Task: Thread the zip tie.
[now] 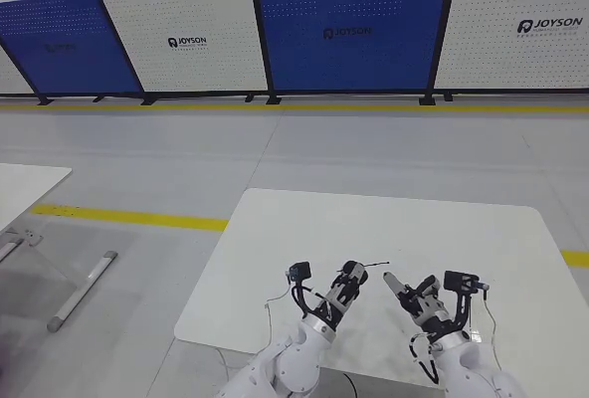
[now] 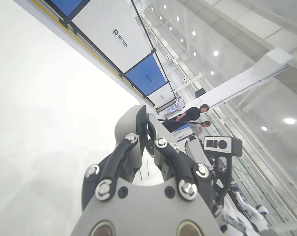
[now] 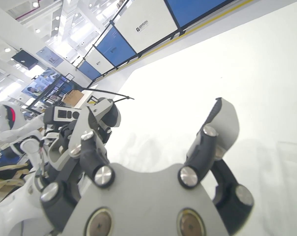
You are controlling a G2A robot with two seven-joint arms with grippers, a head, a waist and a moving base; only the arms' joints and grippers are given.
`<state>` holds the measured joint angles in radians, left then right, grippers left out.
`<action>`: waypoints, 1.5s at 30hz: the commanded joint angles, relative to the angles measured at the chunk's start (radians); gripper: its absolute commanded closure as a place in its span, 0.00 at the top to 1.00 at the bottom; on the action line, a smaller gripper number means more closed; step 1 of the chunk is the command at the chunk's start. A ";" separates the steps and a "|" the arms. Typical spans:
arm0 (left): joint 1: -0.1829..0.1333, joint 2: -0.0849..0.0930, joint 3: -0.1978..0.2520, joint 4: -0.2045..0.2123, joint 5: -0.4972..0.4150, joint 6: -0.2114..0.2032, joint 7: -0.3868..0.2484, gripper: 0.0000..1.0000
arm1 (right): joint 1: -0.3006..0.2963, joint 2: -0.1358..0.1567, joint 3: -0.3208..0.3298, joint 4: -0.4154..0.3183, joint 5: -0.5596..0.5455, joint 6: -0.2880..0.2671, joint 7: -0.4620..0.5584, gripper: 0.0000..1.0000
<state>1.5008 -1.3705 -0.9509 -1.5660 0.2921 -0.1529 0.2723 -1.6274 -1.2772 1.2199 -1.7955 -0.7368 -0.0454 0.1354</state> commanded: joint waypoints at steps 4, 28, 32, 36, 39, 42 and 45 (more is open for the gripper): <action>0.014 0.002 -0.026 -0.019 -0.037 0.010 0.001 0.00 | 0.031 0.015 0.017 0.035 -0.179 -0.083 0.025 1.00; 0.032 0.006 -0.053 -0.076 -0.170 0.059 -0.122 0.00 | 0.137 0.028 0.002 0.154 -0.241 -0.295 0.122 1.00; 0.032 0.006 -0.053 -0.076 -0.170 0.059 -0.122 0.00 | 0.137 0.028 0.002 0.154 -0.241 -0.295 0.122 1.00; 0.027 0.005 -0.054 -0.071 -0.180 0.063 -0.126 0.00 | 0.132 0.024 -0.009 0.161 -0.352 -0.171 0.028 1.00; 0.027 0.005 -0.050 -0.068 -0.176 0.063 -0.120 0.00 | 0.135 0.018 -0.033 0.177 -0.378 -0.130 -0.014 1.00; 0.027 0.004 -0.045 -0.065 -0.170 0.064 -0.115 0.00 | 0.143 0.017 -0.045 0.184 -0.377 -0.142 -0.004 0.69; 0.023 0.002 -0.035 -0.061 -0.164 0.068 -0.111 0.00 | 0.152 0.015 -0.055 0.188 -0.378 -0.149 0.011 0.46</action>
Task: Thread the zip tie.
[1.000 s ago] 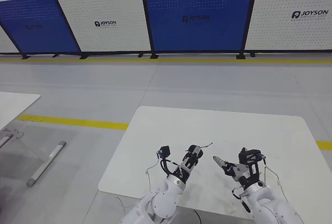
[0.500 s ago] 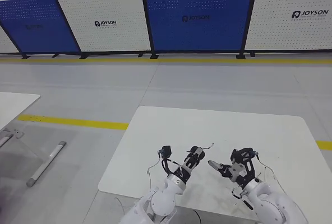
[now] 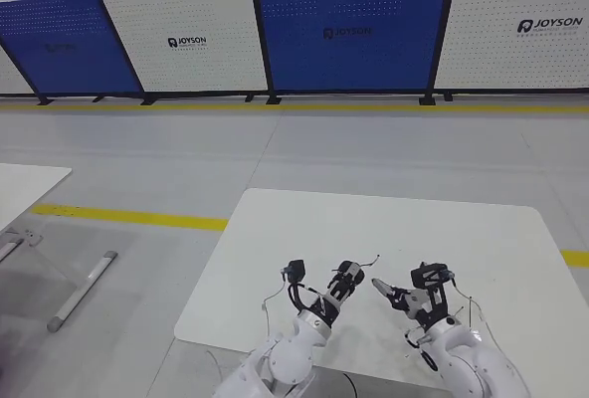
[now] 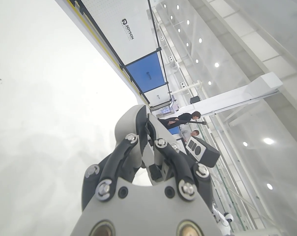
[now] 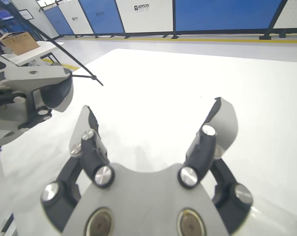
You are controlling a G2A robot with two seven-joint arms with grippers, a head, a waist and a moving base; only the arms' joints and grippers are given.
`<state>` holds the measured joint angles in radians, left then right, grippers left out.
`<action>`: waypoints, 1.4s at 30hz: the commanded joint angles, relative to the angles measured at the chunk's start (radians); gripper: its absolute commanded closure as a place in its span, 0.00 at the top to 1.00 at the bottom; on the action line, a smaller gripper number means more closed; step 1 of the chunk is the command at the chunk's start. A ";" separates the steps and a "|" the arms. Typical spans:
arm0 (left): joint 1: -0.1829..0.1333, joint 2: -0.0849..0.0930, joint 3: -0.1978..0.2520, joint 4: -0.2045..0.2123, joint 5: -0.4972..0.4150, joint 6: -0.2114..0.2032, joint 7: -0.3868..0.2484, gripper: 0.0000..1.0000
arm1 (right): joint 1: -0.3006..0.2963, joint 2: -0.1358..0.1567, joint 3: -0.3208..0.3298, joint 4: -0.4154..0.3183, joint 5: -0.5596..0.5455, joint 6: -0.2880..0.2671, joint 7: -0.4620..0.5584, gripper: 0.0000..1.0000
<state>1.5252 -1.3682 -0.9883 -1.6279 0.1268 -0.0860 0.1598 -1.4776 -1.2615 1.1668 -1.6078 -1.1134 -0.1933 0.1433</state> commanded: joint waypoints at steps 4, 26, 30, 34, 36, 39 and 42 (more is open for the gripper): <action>-0.004 -0.003 0.017 0.005 0.010 0.006 0.008 0.00 | 0.013 -0.001 -0.011 0.003 -0.017 0.003 0.014 0.45; -0.024 -0.016 0.059 0.030 0.022 0.036 0.033 0.00 | 0.006 0.002 -0.027 -0.017 -0.059 -0.034 0.014 0.28; -0.027 -0.017 0.063 0.031 0.024 0.043 0.032 0.00 | 0.006 0.002 -0.028 -0.018 -0.061 -0.034 0.016 0.23; -0.029 -0.018 0.064 0.034 0.022 0.046 0.027 0.00 | 0.009 0.002 -0.031 -0.019 -0.062 -0.035 0.022 0.22; -0.030 -0.018 0.065 0.035 0.024 0.046 0.025 0.00 | 0.010 0.002 -0.033 -0.019 -0.063 -0.035 0.023 0.19; -0.031 -0.019 0.064 0.036 0.023 0.047 0.023 0.00 | 0.012 0.002 -0.035 -0.020 -0.062 -0.033 0.024 0.14; -0.031 -0.019 0.064 0.036 0.024 0.048 0.022 0.00 | 0.014 0.001 -0.037 -0.019 -0.062 -0.033 0.025 0.00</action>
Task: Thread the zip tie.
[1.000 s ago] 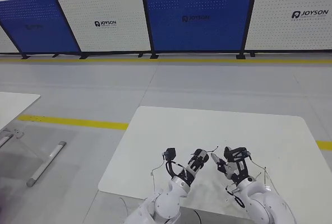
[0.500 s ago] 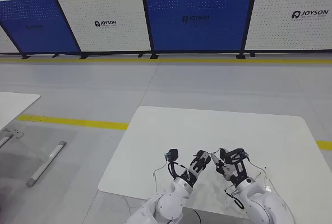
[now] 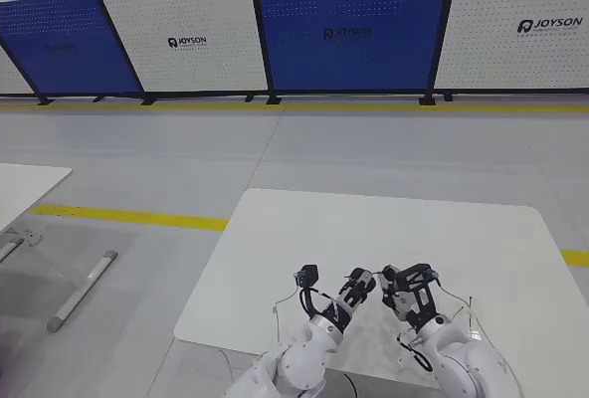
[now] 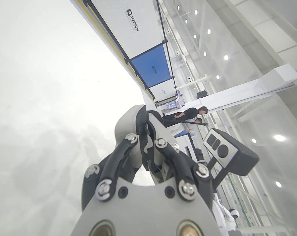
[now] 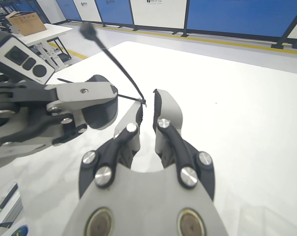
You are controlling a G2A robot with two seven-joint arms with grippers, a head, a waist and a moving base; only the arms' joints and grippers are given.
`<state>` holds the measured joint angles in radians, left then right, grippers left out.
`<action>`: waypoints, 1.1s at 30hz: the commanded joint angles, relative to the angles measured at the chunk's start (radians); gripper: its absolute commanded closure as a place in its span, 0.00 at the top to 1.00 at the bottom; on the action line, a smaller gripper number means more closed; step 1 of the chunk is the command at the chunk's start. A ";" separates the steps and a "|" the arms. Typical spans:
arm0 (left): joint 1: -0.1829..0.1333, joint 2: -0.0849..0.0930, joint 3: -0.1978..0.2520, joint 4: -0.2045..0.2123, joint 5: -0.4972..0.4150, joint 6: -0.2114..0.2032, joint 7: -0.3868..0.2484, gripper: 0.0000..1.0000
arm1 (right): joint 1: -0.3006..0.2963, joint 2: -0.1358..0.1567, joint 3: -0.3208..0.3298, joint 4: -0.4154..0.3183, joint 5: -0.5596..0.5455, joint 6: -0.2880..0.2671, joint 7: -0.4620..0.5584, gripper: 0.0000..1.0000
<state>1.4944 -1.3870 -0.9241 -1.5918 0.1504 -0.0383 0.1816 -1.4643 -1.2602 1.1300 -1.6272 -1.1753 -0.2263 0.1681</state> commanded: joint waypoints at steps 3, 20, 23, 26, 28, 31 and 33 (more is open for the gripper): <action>0.000 0.000 -0.001 0.000 0.001 0.003 0.000 0.00 | 0.003 0.000 -0.002 0.002 0.001 0.000 0.002 0.00; 0.019 0.003 -0.007 -0.027 0.013 -0.044 -0.005 0.00 | 0.017 -0.001 -0.018 0.025 0.010 -0.019 0.038 0.00; 0.023 0.004 -0.009 -0.031 0.015 -0.051 -0.006 0.00 | 0.019 -0.001 -0.018 0.029 0.013 -0.023 0.040 0.00; 0.025 0.004 -0.012 -0.035 0.012 -0.057 -0.004 0.00 | 0.020 -0.001 -0.018 0.033 0.014 -0.026 0.042 0.00; 0.027 0.005 -0.014 -0.038 0.007 -0.066 -0.003 0.00 | 0.021 0.000 -0.019 0.036 0.013 -0.030 0.044 0.00; 0.036 0.006 -0.021 -0.051 0.004 -0.082 -0.001 0.00 | 0.023 0.000 -0.021 0.043 0.013 -0.032 0.046 0.00; 0.042 0.008 -0.027 -0.060 0.004 -0.089 0.001 0.00 | 0.024 0.000 -0.023 0.046 0.013 -0.034 0.047 0.00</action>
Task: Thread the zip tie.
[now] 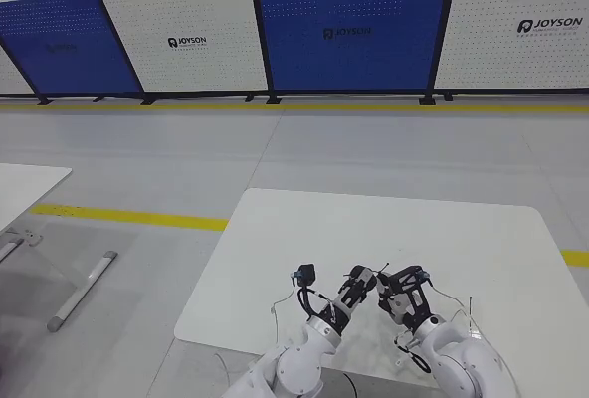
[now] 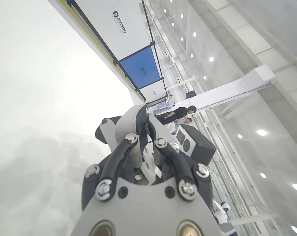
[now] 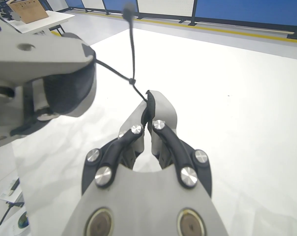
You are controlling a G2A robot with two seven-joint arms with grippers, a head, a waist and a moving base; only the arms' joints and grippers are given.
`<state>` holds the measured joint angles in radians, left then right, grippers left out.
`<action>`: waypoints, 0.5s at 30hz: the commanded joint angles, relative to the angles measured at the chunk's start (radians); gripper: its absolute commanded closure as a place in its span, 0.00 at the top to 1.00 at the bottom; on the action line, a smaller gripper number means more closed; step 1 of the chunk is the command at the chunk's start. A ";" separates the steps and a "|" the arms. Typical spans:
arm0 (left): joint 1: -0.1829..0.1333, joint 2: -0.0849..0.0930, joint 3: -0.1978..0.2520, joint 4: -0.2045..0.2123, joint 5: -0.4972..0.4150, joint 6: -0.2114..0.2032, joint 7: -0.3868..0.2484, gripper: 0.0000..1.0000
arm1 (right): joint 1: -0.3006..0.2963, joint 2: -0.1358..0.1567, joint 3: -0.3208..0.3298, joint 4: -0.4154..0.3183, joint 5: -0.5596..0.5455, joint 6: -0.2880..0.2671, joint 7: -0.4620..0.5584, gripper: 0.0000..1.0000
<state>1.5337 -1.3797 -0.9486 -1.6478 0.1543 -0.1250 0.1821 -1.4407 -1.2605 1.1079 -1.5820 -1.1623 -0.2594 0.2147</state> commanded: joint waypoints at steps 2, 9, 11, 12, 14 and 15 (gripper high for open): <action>0.010 0.002 -0.009 -0.014 -0.002 -0.010 0.002 0.00 | 0.002 0.000 -0.003 0.005 0.001 -0.003 -0.001 0.00; 0.035 0.009 -0.028 -0.042 -0.006 -0.038 -0.004 0.00 | 0.003 0.000 -0.009 0.017 -0.003 -0.005 -0.006 0.00; 0.041 0.010 -0.032 -0.046 -0.006 -0.043 -0.005 0.00 | 0.003 0.000 -0.010 0.020 -0.004 -0.005 -0.008 0.00; 0.043 0.010 -0.033 -0.047 -0.006 -0.044 -0.005 0.00 | 0.003 0.000 -0.010 0.020 -0.004 -0.005 -0.009 0.00; 0.046 0.011 -0.036 -0.048 -0.008 -0.048 -0.006 0.00 | 0.002 0.000 -0.011 0.021 -0.005 -0.004 -0.011 0.00; 0.047 0.011 -0.036 -0.048 -0.008 -0.050 -0.006 0.00 | 0.001 0.000 -0.011 0.021 -0.005 -0.003 -0.012 0.00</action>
<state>1.5796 -1.3685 -0.9843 -1.6956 0.1467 -0.1737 0.1761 -1.4388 -1.2607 1.0969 -1.5611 -1.1670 -0.2631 0.2038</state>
